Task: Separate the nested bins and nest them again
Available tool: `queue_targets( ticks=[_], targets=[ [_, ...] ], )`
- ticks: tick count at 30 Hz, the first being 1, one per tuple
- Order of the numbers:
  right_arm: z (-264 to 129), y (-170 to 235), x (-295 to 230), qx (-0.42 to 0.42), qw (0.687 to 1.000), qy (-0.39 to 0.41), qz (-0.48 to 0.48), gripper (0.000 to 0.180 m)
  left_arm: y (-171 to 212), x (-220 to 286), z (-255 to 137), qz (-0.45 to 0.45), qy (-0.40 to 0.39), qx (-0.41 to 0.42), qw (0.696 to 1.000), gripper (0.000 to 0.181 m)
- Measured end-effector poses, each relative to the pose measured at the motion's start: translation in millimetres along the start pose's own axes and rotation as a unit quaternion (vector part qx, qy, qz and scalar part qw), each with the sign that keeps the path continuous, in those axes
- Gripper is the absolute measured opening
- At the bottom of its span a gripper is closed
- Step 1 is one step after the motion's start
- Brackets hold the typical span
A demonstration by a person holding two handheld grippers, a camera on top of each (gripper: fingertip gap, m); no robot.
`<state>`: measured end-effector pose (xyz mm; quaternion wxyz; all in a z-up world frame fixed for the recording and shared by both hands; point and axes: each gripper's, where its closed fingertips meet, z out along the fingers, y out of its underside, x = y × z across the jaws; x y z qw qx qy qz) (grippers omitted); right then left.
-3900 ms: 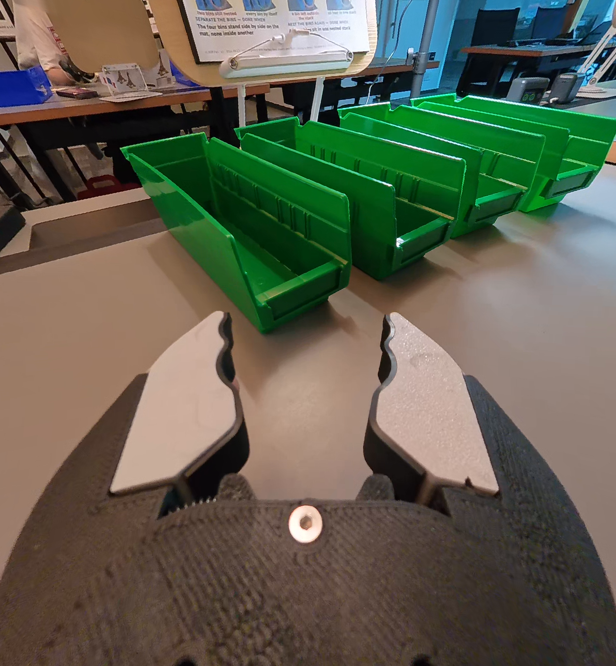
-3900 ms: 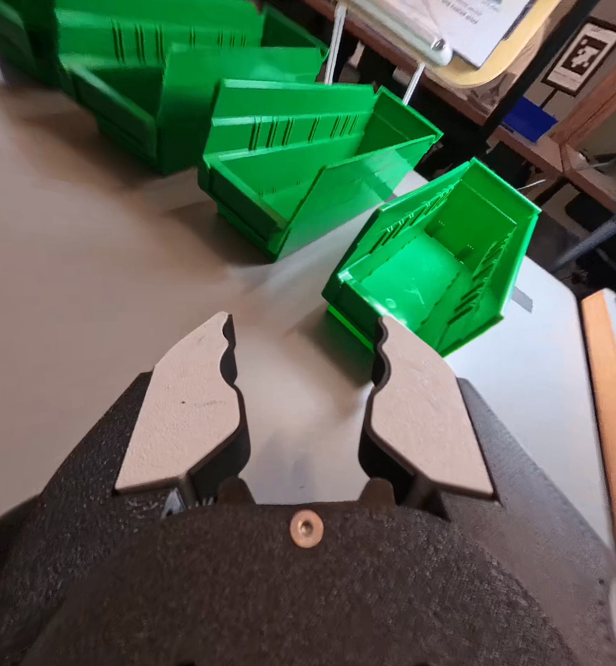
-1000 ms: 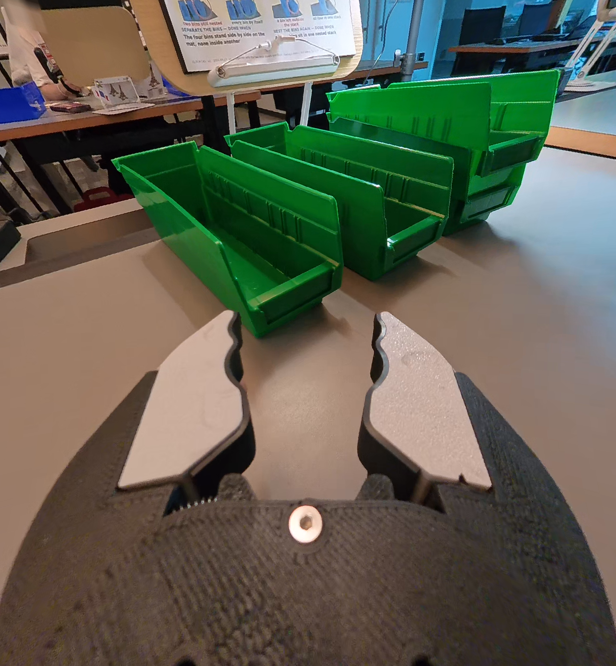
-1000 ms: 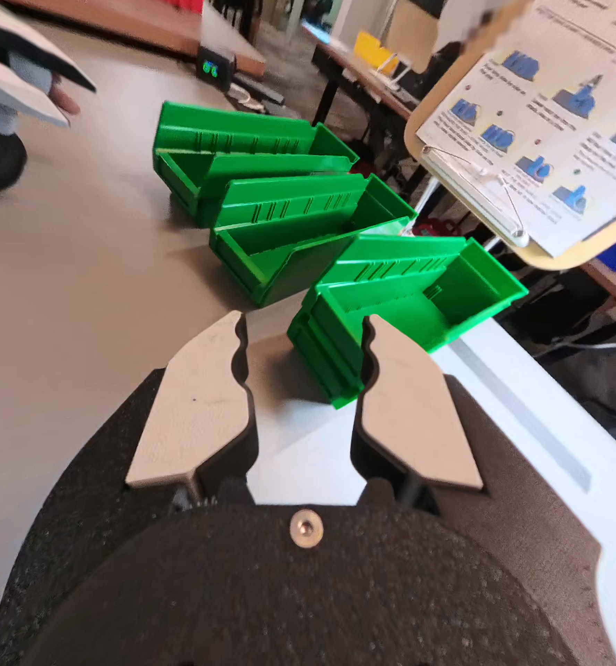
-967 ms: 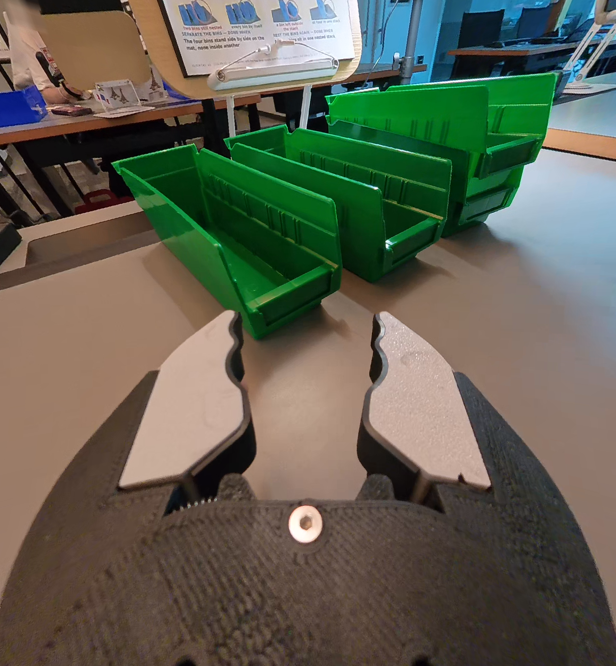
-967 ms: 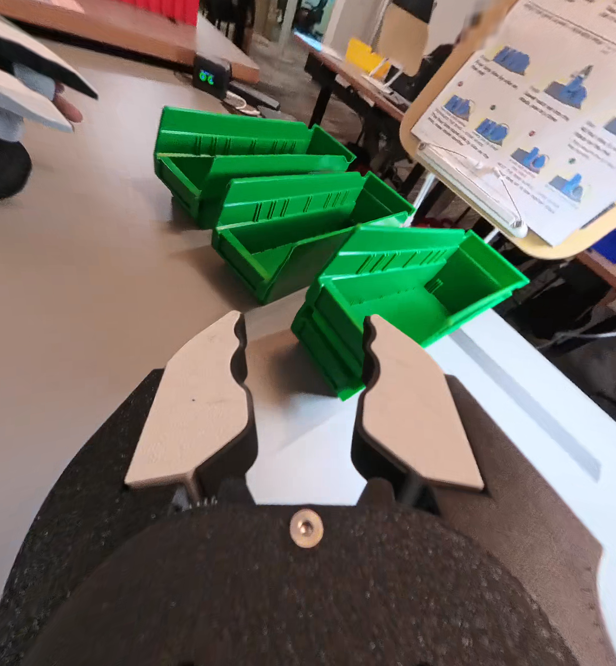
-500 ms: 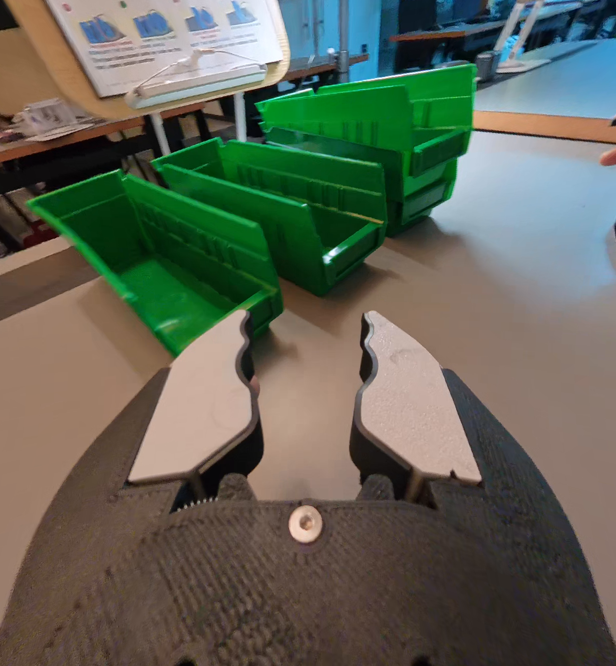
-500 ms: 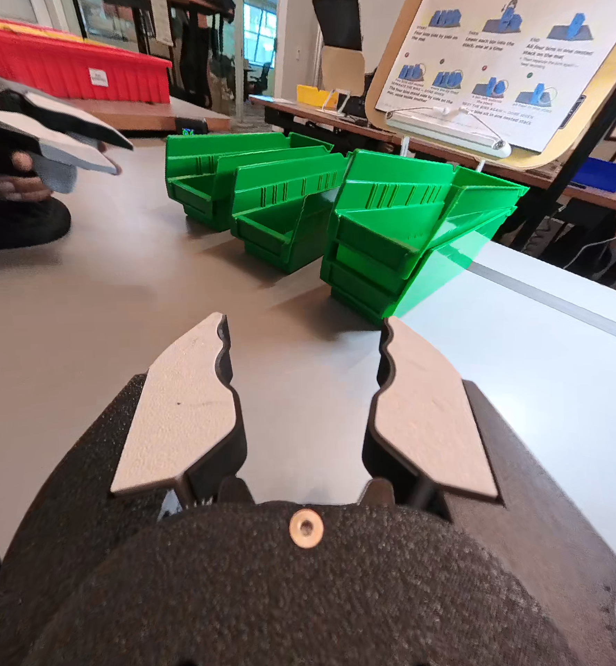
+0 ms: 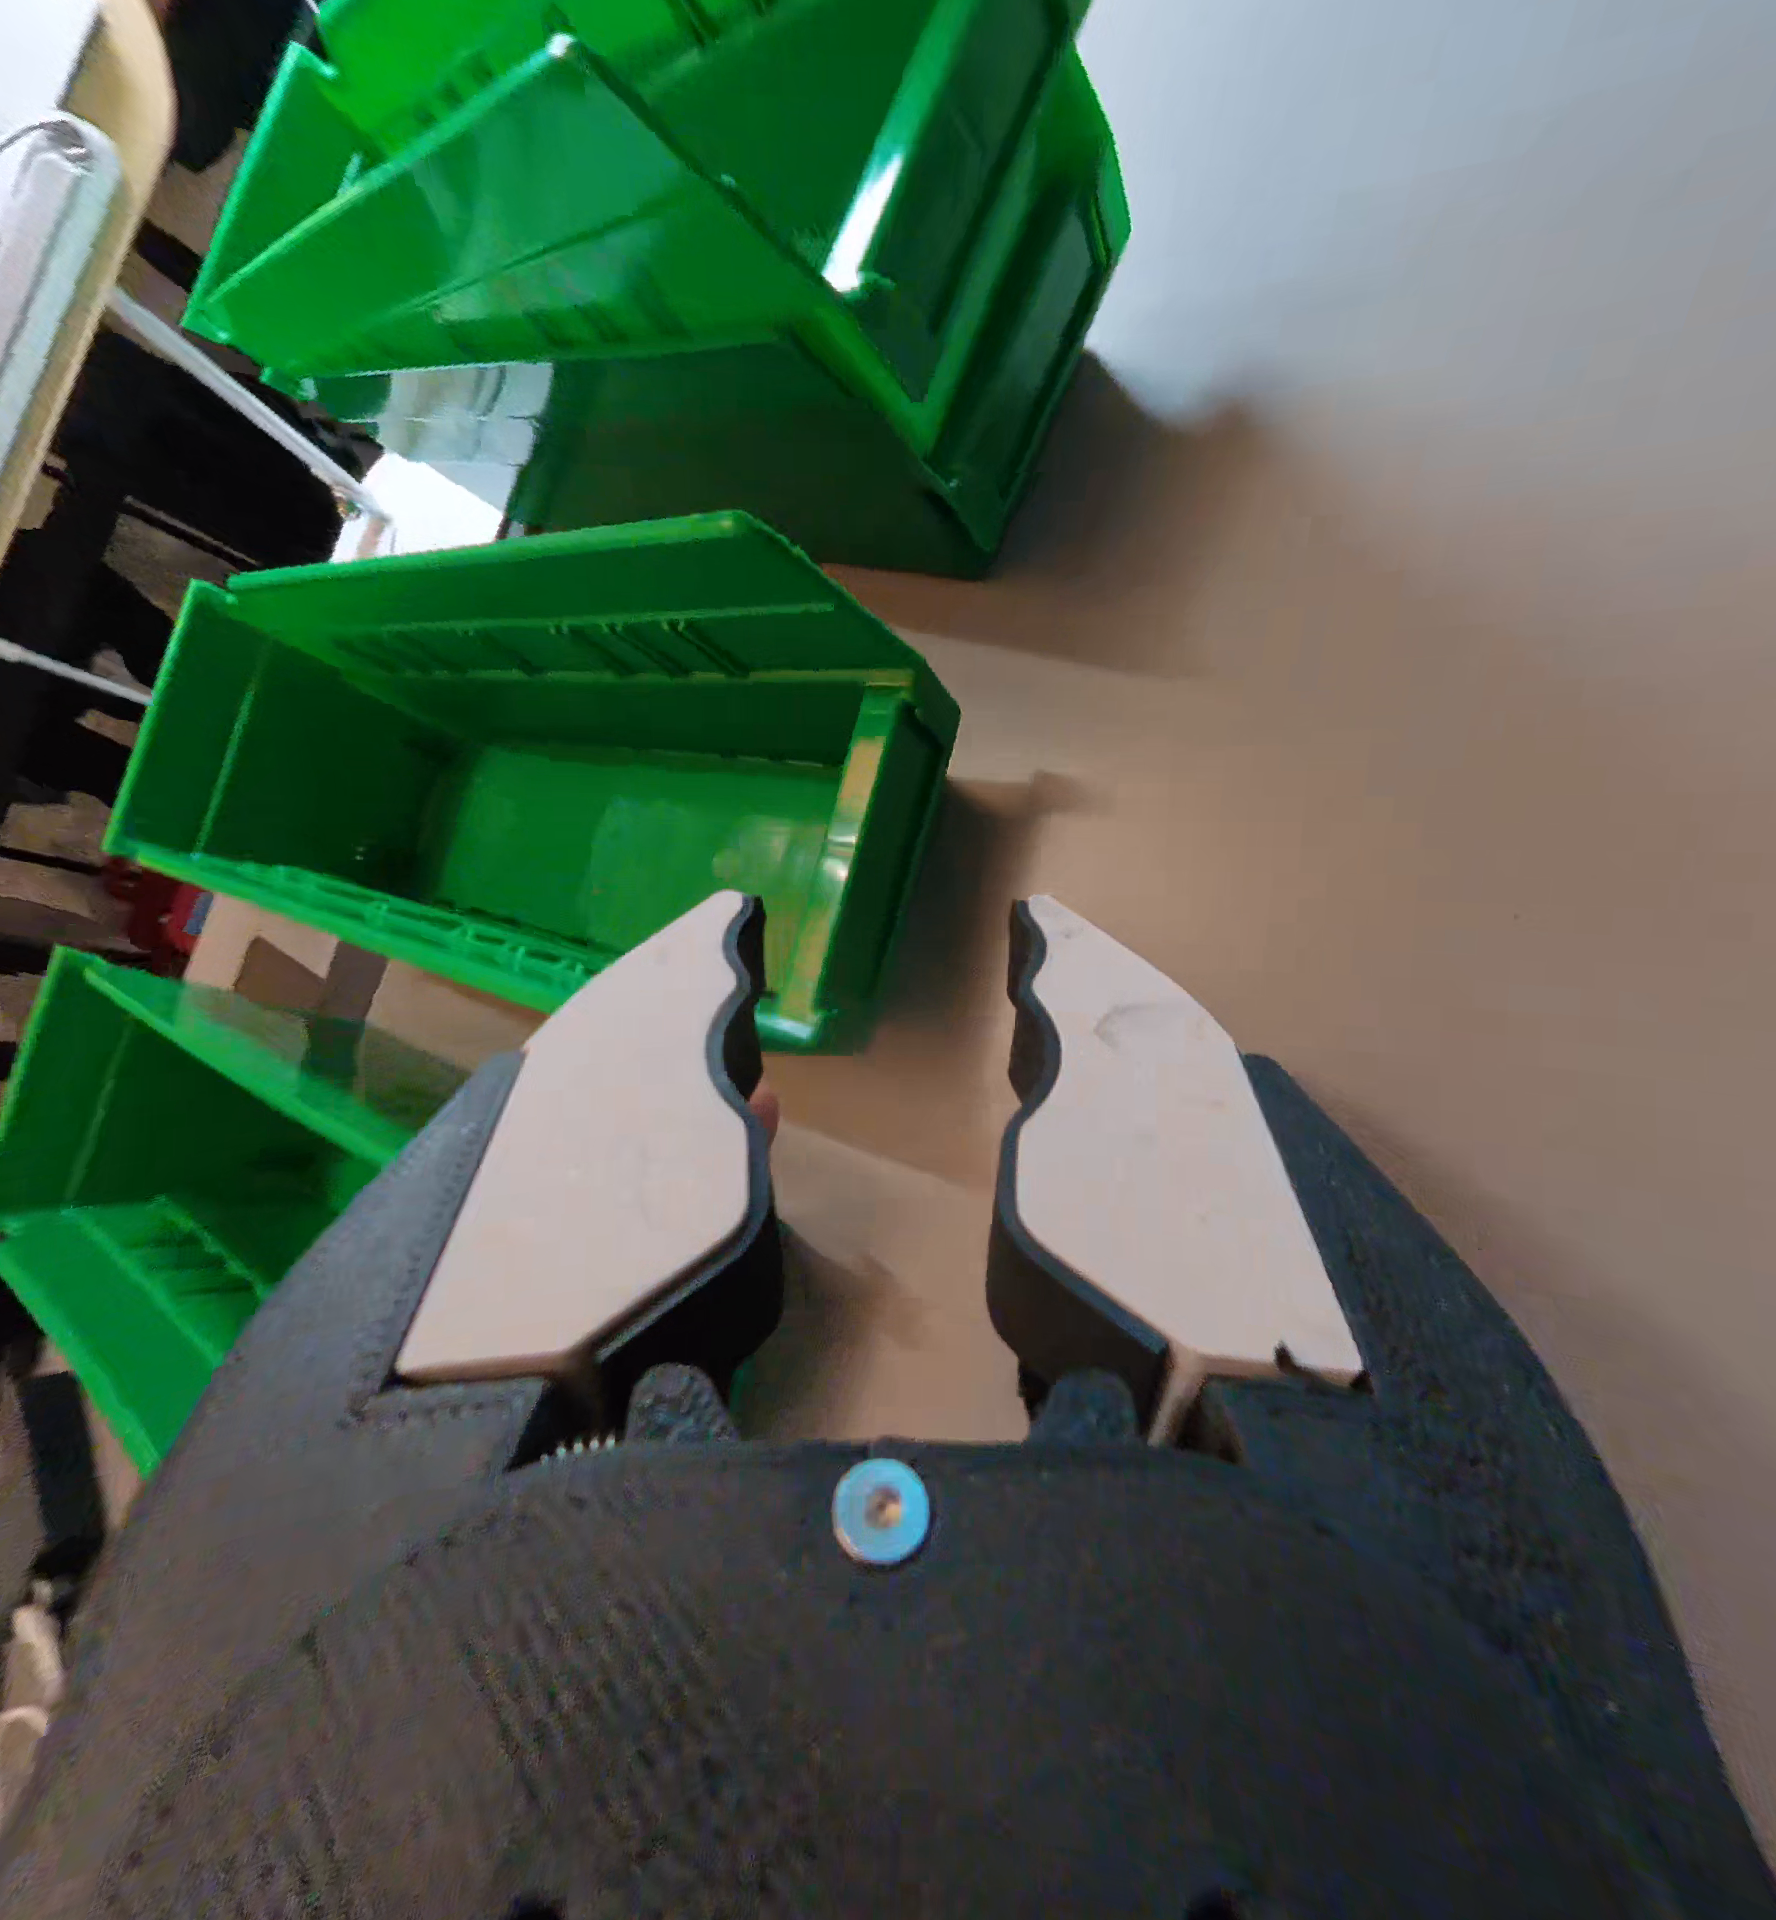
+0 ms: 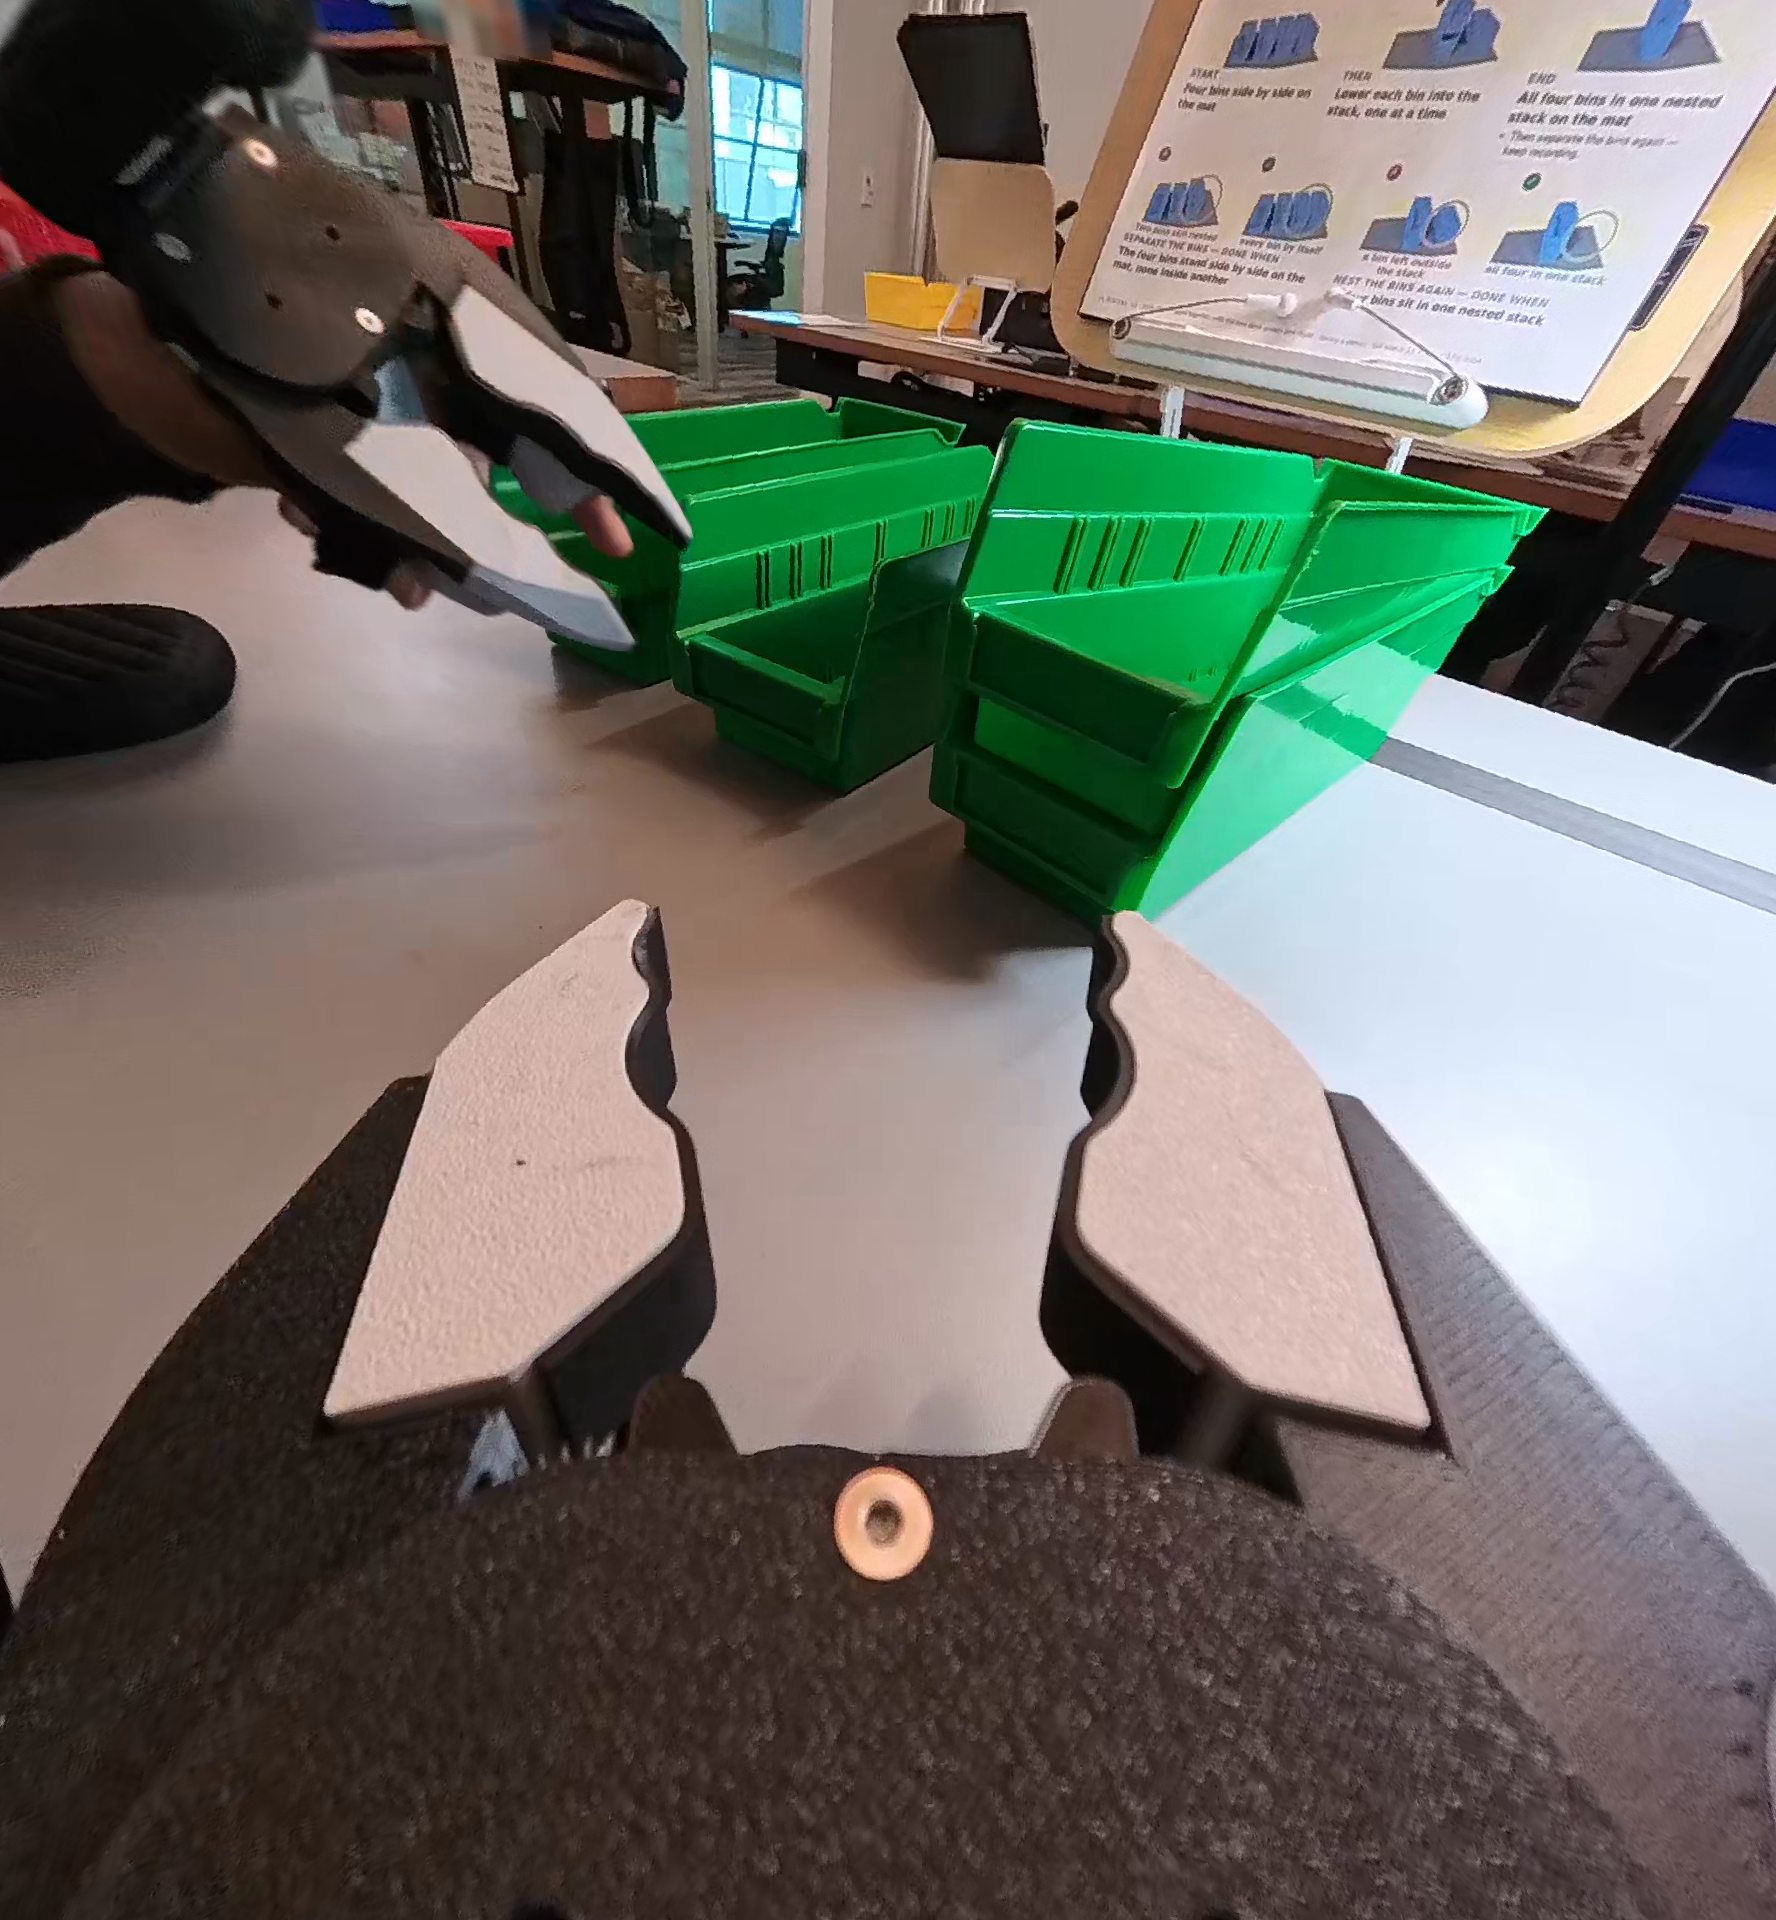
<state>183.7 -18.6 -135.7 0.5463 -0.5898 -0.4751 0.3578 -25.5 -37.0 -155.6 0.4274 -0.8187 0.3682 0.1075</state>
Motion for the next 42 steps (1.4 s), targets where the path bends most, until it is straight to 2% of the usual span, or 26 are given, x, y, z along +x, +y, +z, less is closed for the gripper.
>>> queue_targets(
  ticks=[9, 13, 16, 18, 20, 26, 30, 35, 39, 42],
  targets=[
    [0.6, 1.2, -1.4, -0.001, 1.0, -0.005, 0.001, 0.074, -6.1, 3.6, 43.9, 0.111, 0.003, -0.117, 0.987, 0.045],
    [-0.6, -0.2, -0.7, 0.004, 1.0, -0.004, 0.003, 0.074, 8.3, 2.4, 63.3, 0.134, 0.026, -0.206, 0.969, 0.053],
    [-2.7, -2.5, 1.9, 0.013, 1.0, 0.003, 0.009, 0.075, 26.9, 1.5, 72.8, 0.121, 0.049, -0.253, 0.959, 0.052],
    [-4.8, -4.5, 5.7, 0.022, 1.0, 0.015, 0.014, 0.076, 38.7, -0.1, 77.5, 0.111, 0.051, -0.263, 0.957, 0.045],
    [-5.6, -5.2, 9.4, 0.025, 0.999, 0.024, 0.022, 0.078, 44.4, -5.3, 80.3, 0.11, 0.031, -0.253, 0.961, 0.03],
    [-4.4, -3.6, 9.9, 0.02, 0.999, 0.025, 0.024, 0.079, 45.4, -3.6, 68.6, 0.139, 0.022, -0.228, 0.963, 0.03],
    [-3.4, -2.5, 10.6, 0.015, 0.999, 0.026, 0.027, 0.078, 22.7, -5.6, 46.2, 0.133, 0.02, -0.196, 0.971, 0.03],
    [3.7, 2.5, 16.5, -0.012, 0.999, 0.038, 0.031, 0.075, -26.8, -26.1, 11.0, 0.15, -0.01, -0.155, 0.977, 0.029],
    [17.1, 2.4, 39.2, -0.035, 0.996, 0.086, 0.0, 0.065, -78.8, -44.5, -9.7, 0.172, -0.034, -0.121, 0.977, 0.029],
    [31.8, 0.9, 58.5, -0.042, 0.992, 0.115, -0.013, 0.052, -115.5, -49.4, -13.6, 0.18, -0.035, -0.1, 0.978, 0.029]
  ],
)
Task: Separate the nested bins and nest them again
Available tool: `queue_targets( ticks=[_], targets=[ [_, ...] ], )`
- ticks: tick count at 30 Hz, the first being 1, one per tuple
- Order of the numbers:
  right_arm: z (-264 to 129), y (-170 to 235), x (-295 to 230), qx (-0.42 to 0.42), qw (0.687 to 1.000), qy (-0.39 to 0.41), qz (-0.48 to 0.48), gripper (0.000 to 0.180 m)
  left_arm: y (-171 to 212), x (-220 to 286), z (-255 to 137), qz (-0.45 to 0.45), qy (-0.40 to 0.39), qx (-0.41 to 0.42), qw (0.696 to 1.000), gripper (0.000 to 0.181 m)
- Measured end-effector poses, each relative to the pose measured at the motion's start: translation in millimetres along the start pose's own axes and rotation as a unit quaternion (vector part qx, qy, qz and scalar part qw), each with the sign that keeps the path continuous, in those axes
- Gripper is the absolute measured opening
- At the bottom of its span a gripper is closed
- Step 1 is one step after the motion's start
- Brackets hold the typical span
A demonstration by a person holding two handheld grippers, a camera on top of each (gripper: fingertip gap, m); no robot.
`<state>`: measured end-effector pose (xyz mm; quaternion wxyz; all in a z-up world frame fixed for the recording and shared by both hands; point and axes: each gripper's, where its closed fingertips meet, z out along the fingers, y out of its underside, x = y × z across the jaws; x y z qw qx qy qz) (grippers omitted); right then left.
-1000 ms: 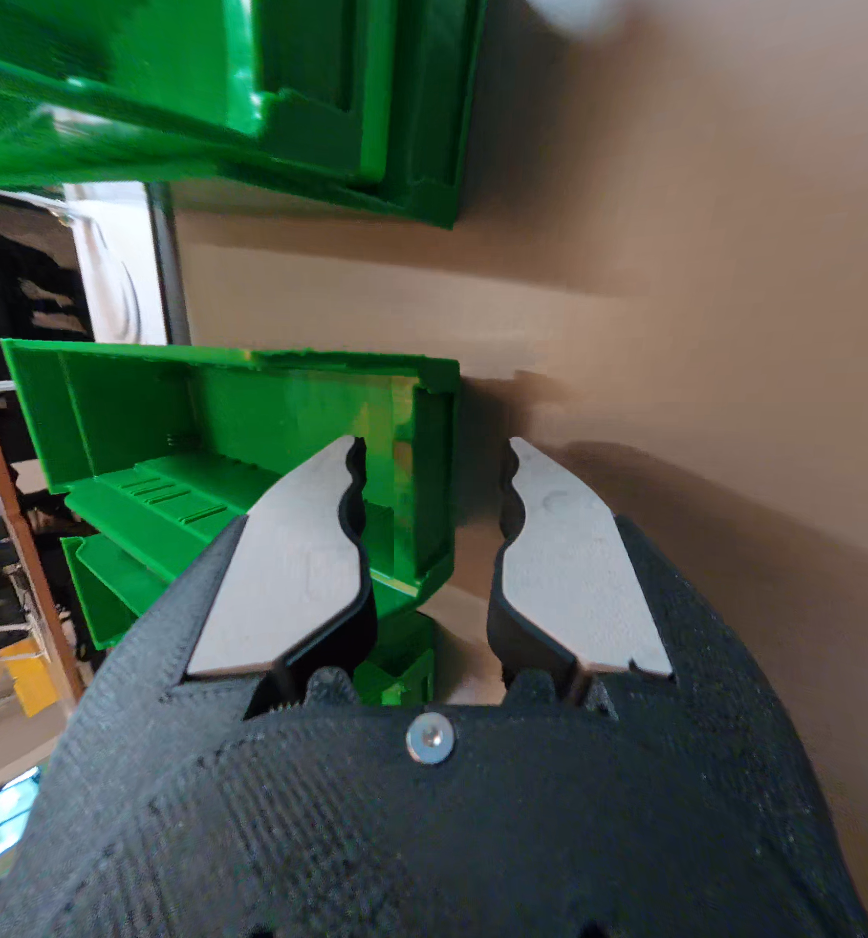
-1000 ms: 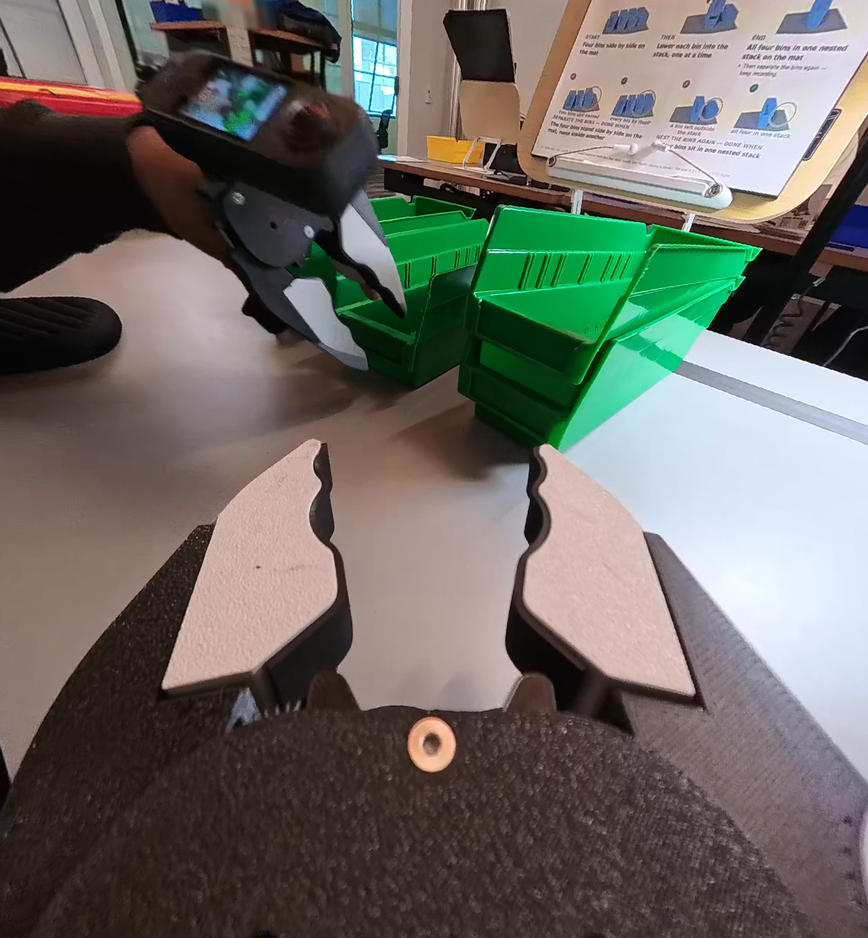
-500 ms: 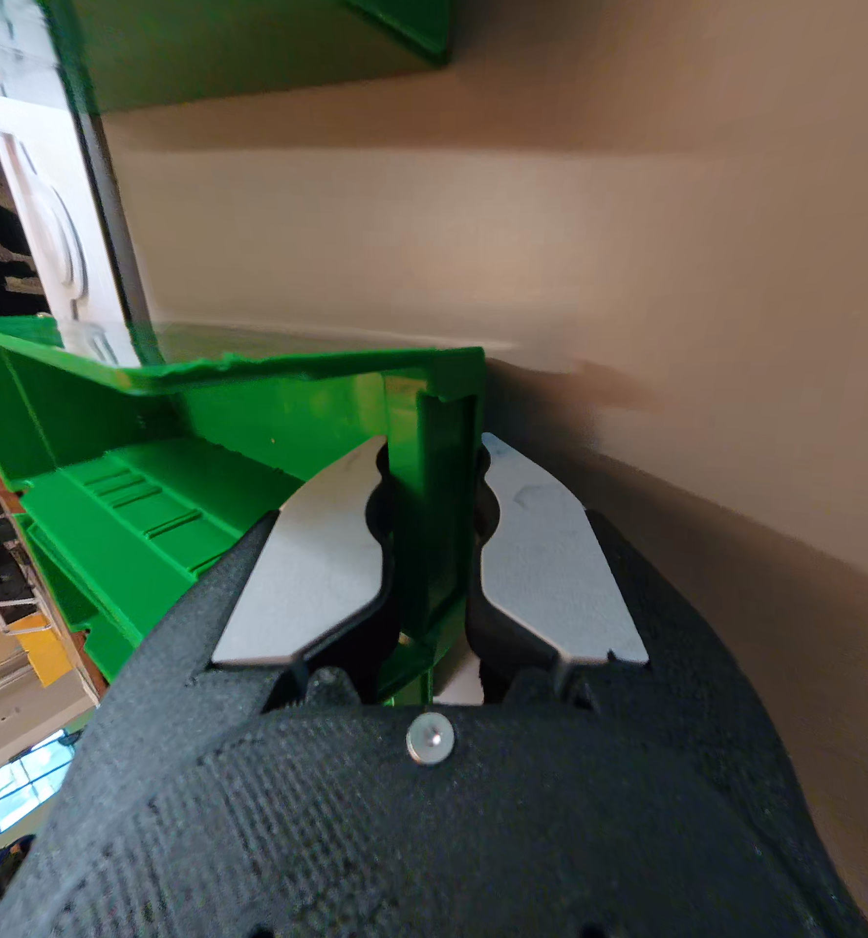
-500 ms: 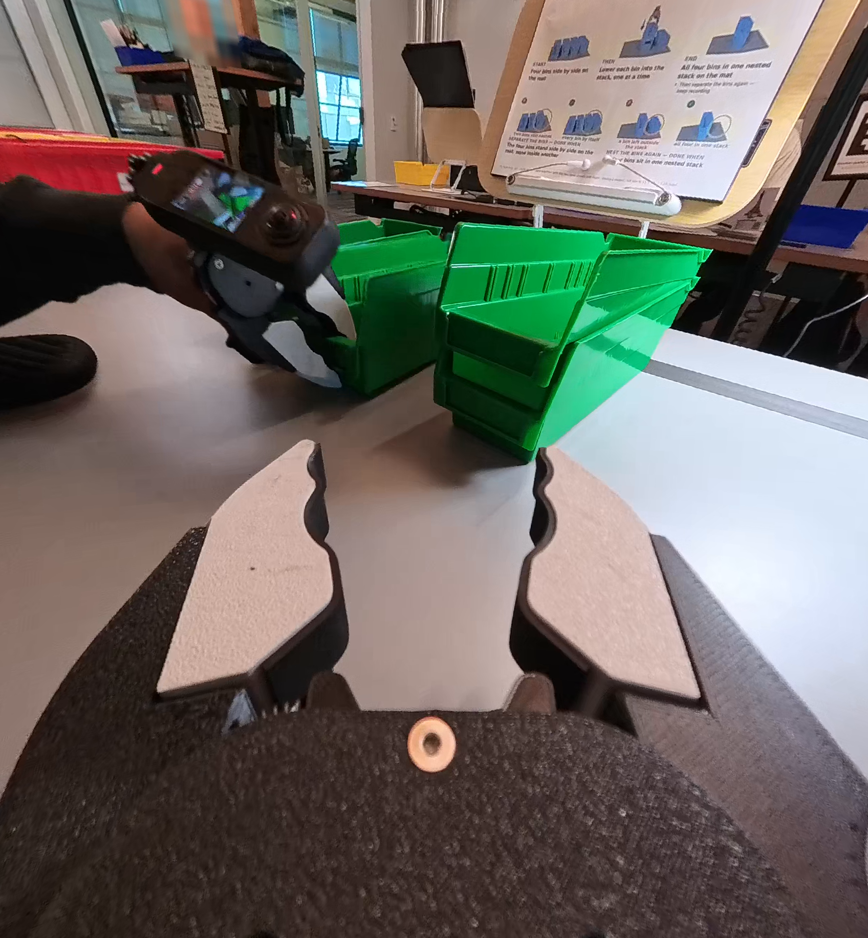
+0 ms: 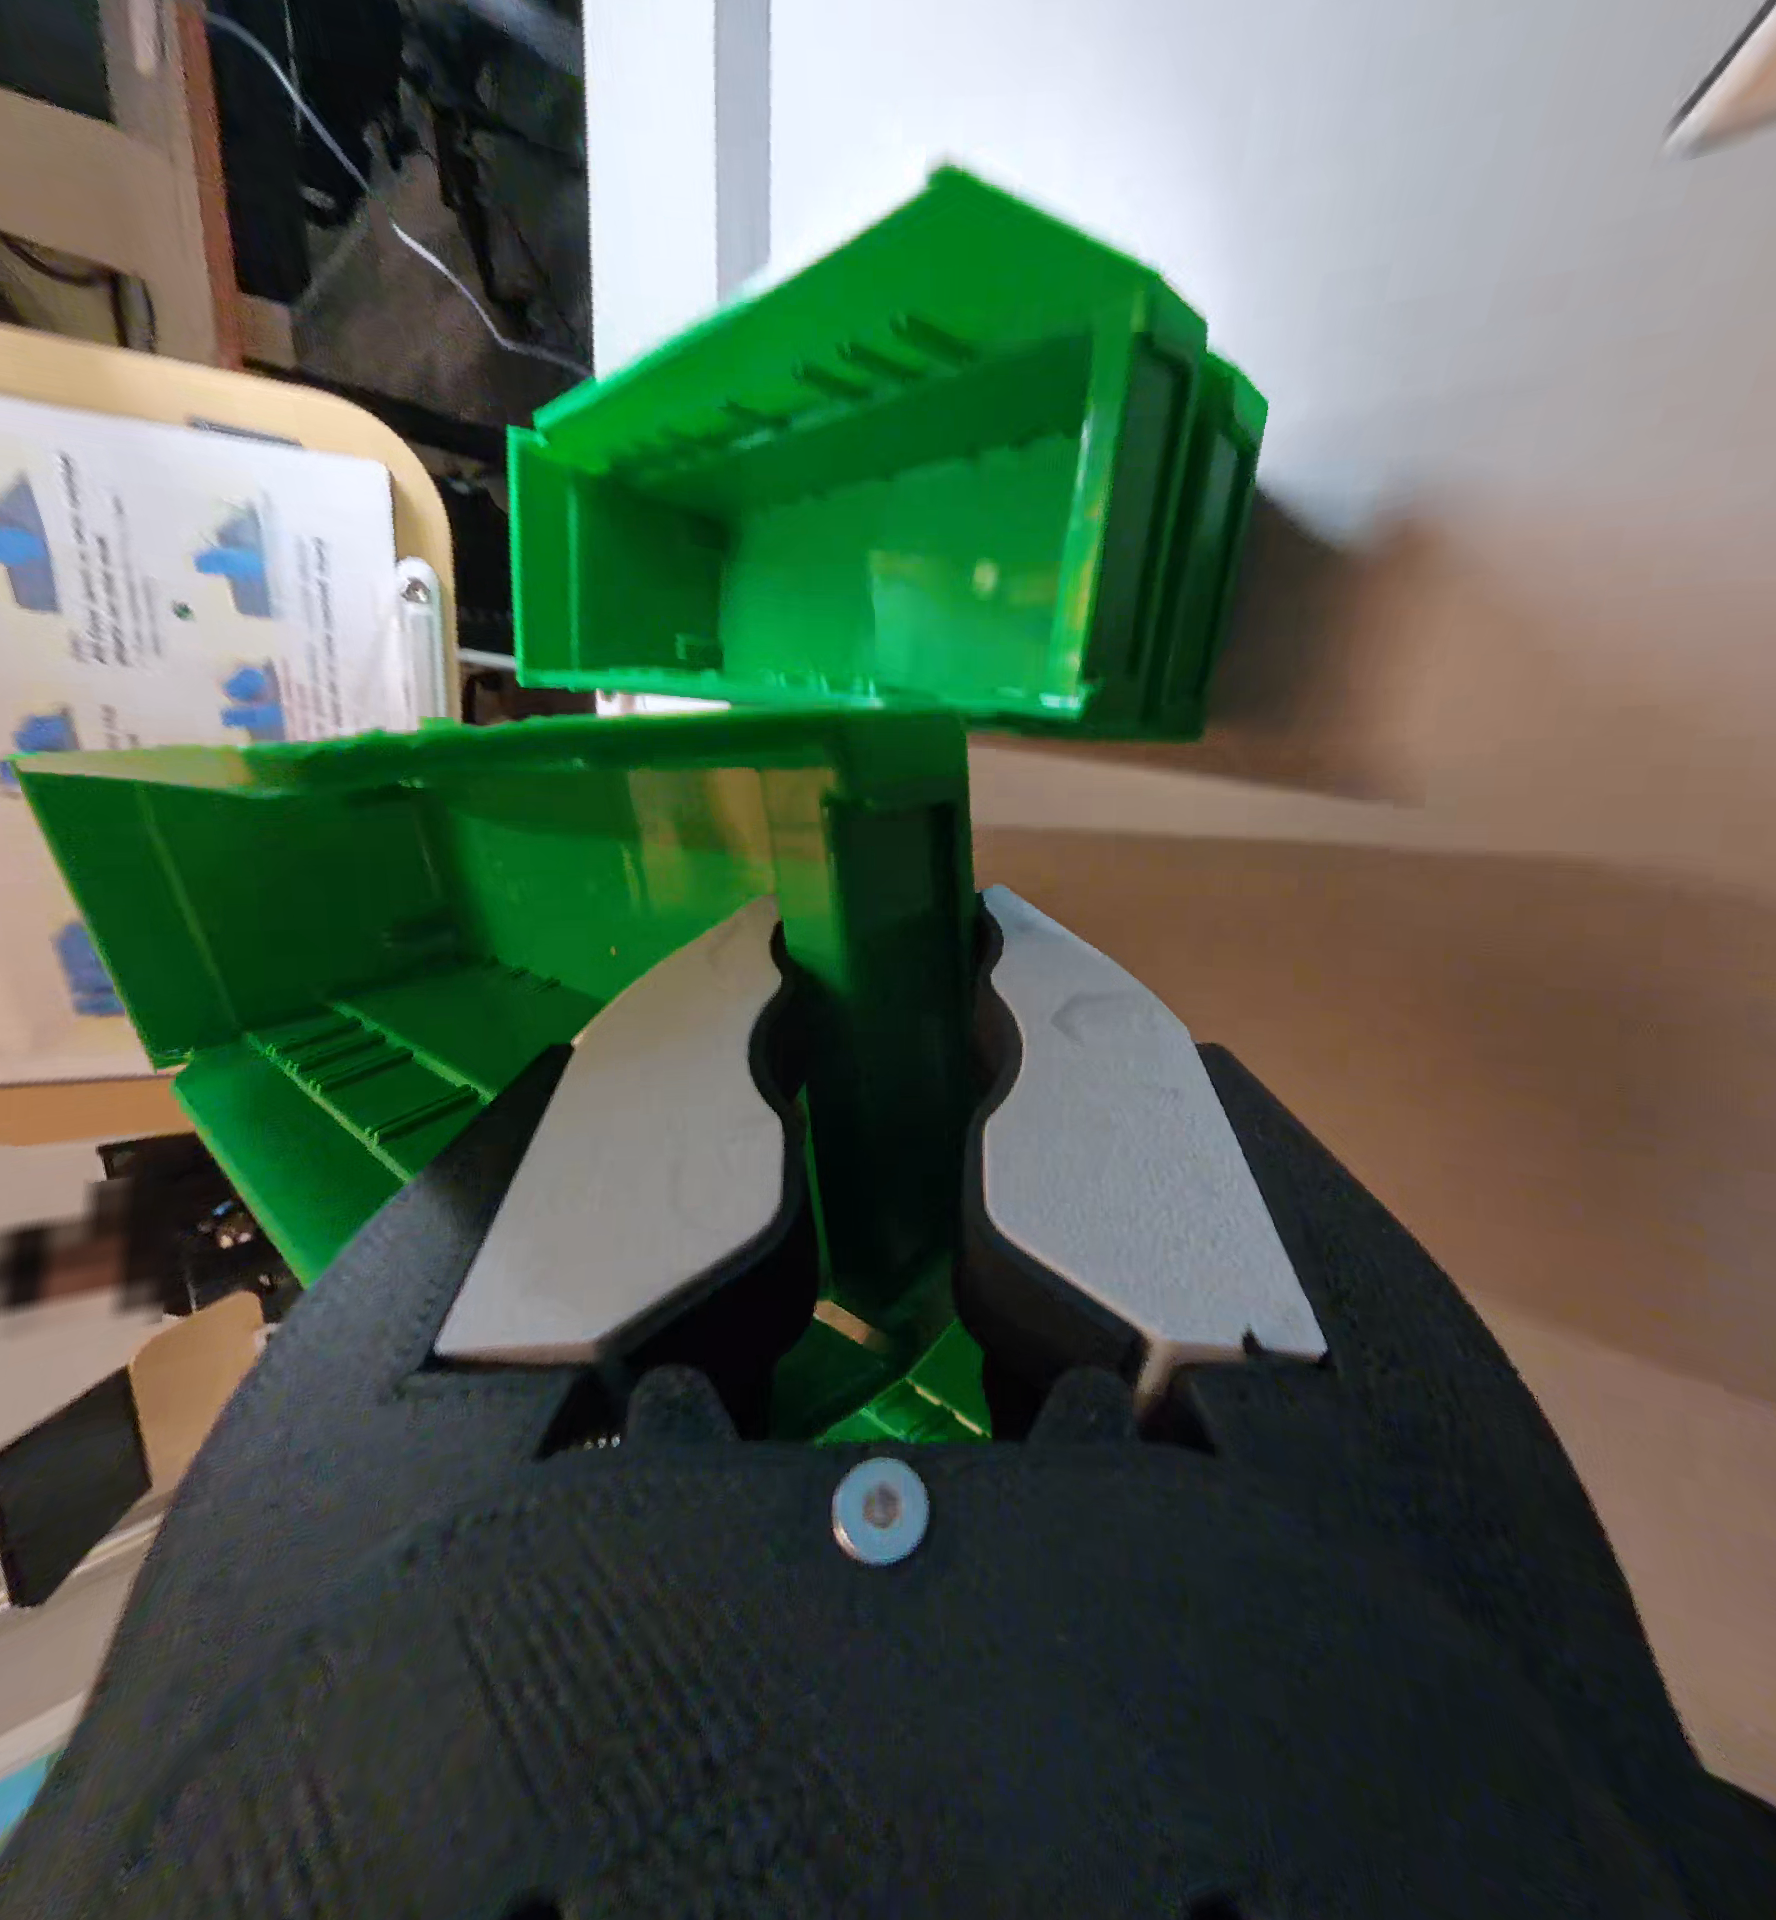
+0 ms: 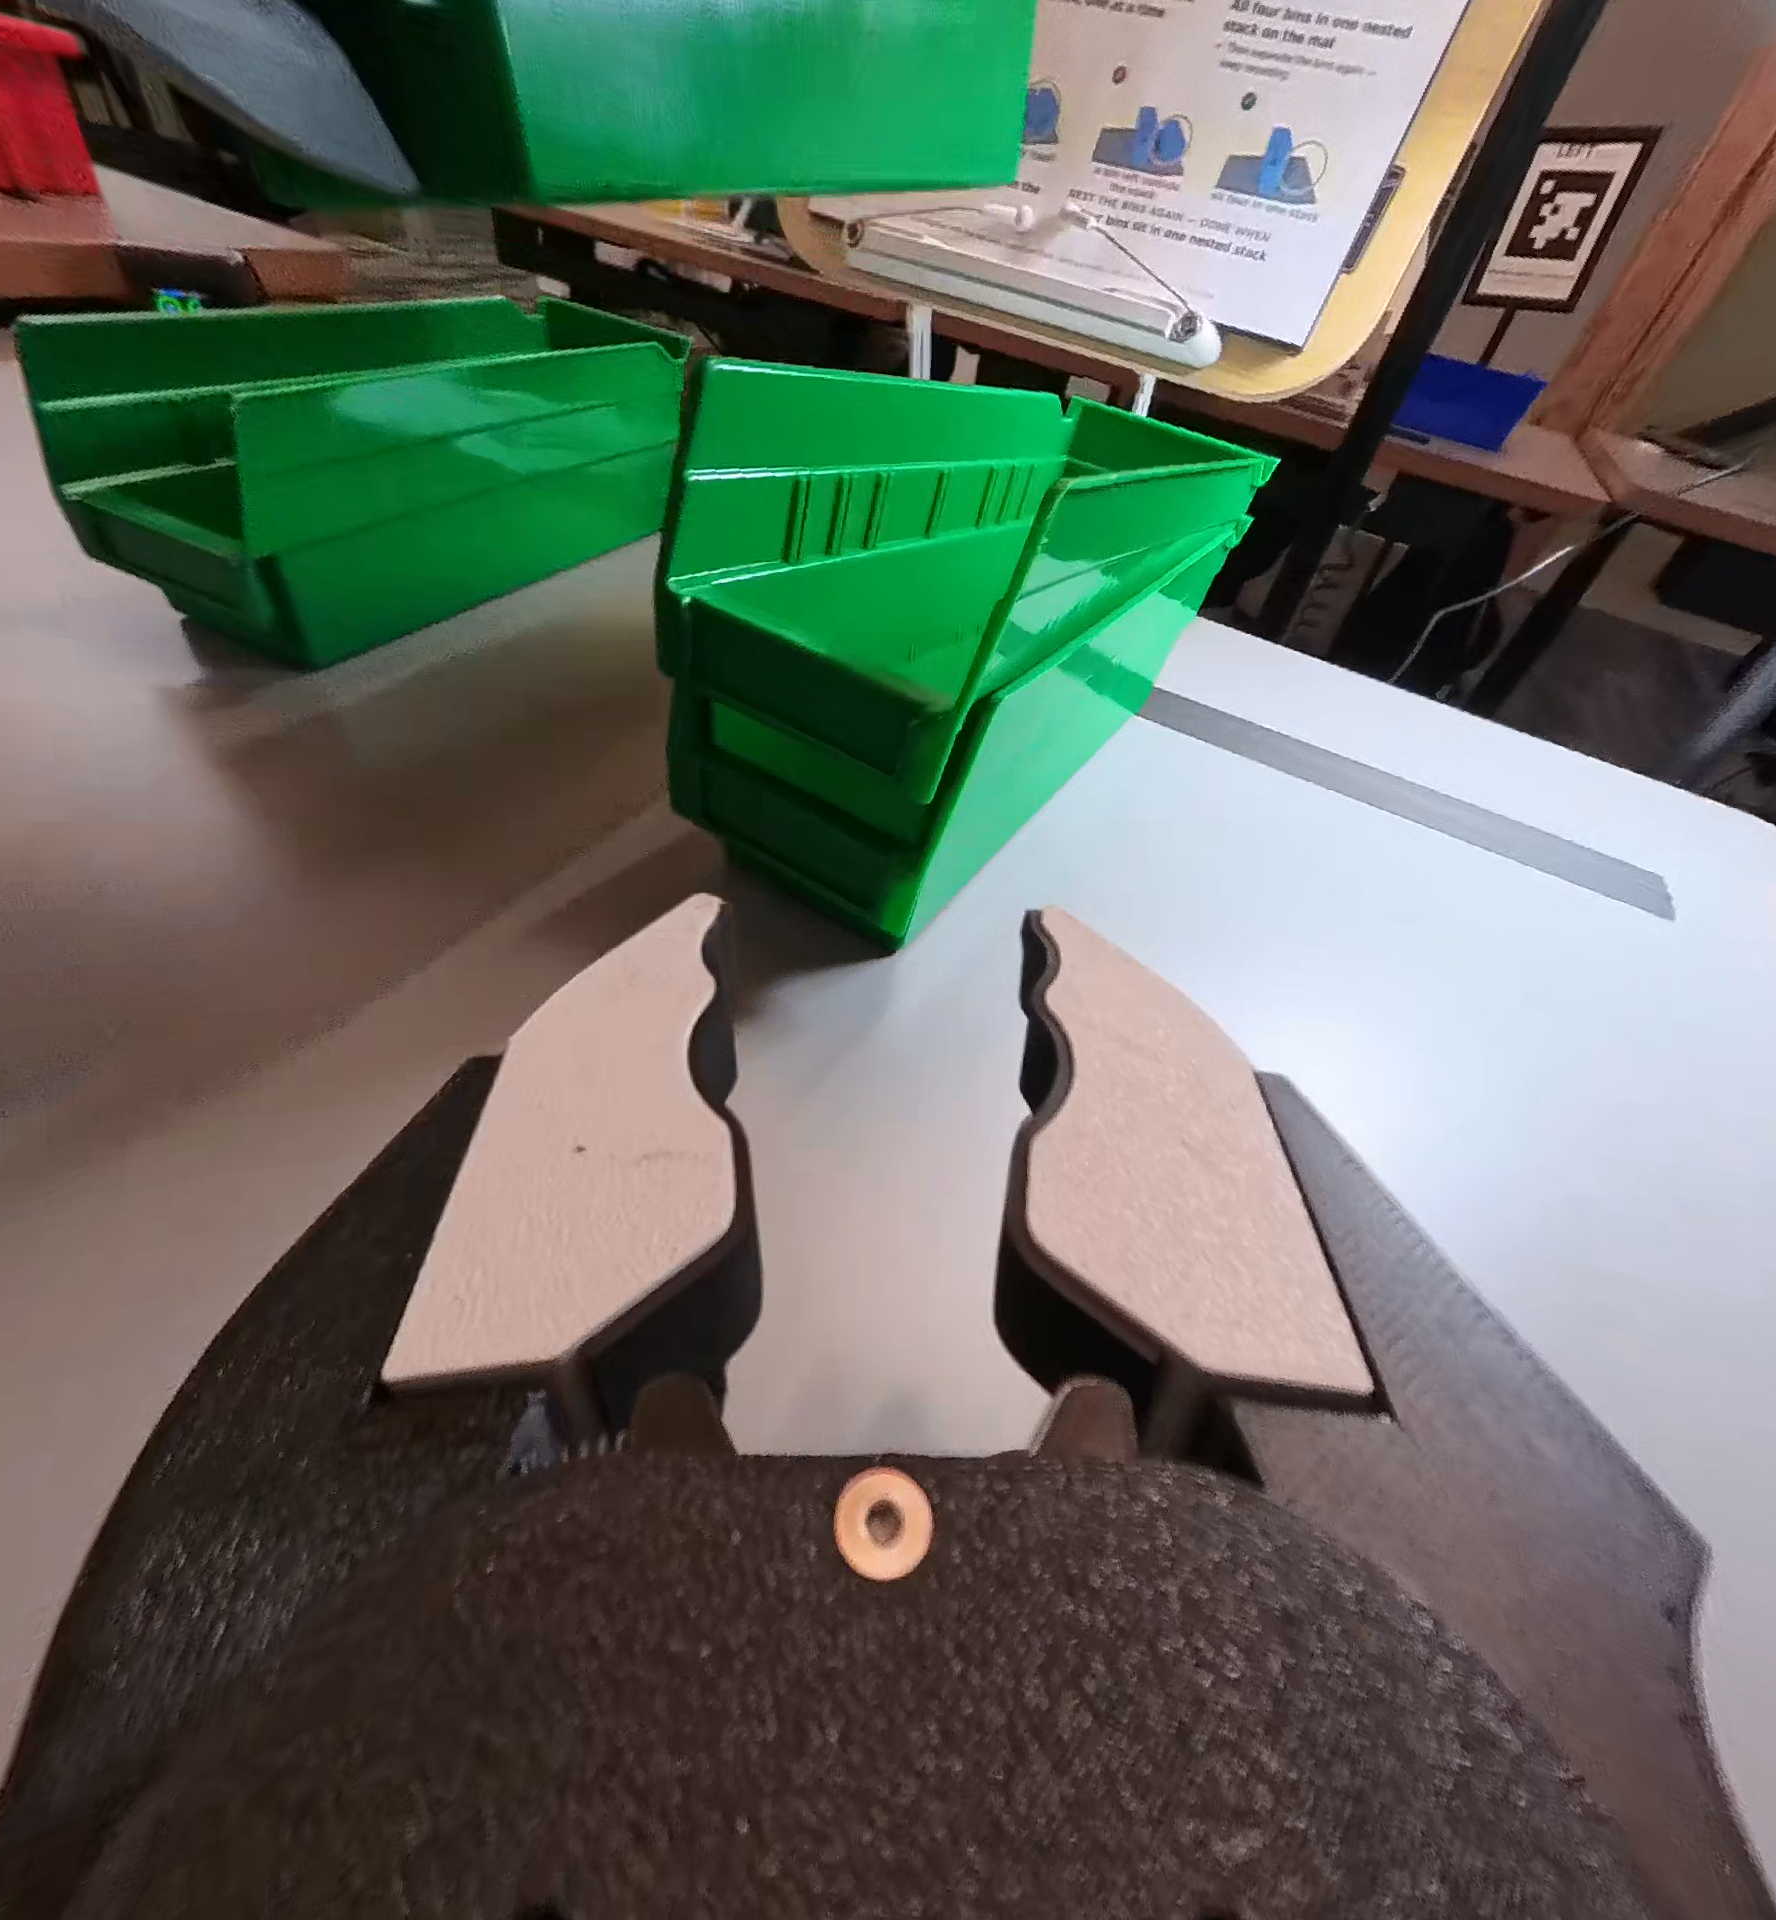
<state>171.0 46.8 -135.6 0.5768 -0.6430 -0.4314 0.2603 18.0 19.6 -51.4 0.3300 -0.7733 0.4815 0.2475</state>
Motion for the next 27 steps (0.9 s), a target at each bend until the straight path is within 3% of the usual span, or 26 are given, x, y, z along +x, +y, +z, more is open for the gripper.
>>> queue_targets(
  ticks=[9, 18, 21, 27],
  targets=[
    [24.1, -4.4, 18.7, 0.012, 0.999, 0.027, 0.028, 0.054, -66.7, -1.1, 37.8, 0.031, 0.036, 0.011, 0.999, 0.029],
    [41.9, -8.7, 21.9, 0.012, 0.999, 0.033, 0.024, 0.055, -68.3, 15.2, 98.6, 0.056, 0.039, -0.017, 0.997, 0.04],
    [47.5, -12.4, 21.0, 0.016, 0.999, 0.035, 0.02, 0.053, -71.5, 16.9, 90.5, 0.021, 0.045, 0.027, 0.998, 0.053],
    [59.4, -19.3, 24.1, 0.023, 0.999, 0.043, 0.021, 0.047, -77.9, 10.8, 46.8, -0.063, 0.039, 0.141, 0.987, 0.059]
  ],
)
